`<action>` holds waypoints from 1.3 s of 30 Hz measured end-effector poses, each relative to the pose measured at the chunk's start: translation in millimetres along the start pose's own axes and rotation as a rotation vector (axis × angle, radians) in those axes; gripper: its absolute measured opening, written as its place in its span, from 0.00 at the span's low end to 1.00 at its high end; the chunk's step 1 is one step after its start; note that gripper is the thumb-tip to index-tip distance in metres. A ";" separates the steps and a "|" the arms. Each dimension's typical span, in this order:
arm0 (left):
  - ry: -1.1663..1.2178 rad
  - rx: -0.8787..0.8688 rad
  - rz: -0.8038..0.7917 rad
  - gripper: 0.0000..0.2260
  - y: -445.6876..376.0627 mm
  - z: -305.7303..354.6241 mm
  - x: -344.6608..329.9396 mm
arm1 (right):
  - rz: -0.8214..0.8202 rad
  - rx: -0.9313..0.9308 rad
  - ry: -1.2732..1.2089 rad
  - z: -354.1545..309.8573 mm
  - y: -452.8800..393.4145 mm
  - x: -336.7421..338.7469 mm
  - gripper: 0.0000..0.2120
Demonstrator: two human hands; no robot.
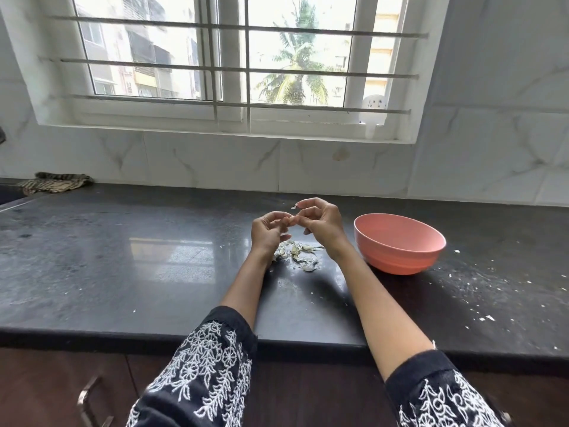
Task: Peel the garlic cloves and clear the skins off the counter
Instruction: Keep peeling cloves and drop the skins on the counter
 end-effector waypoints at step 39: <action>0.197 0.069 0.287 0.07 -5.8 -3.9 18.9 | -0.087 -0.093 0.128 5.2 2.3 -7.3 0.08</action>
Point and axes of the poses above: each hand's wrist, its own y-axis away from the middle knuckle, its own x-axis out of the back of the hand, z = x × y, the point moved 6 cm from there along -y, towards the middle knuckle, and after that the axes turned 1 degree about x, right-handed, at the moved point
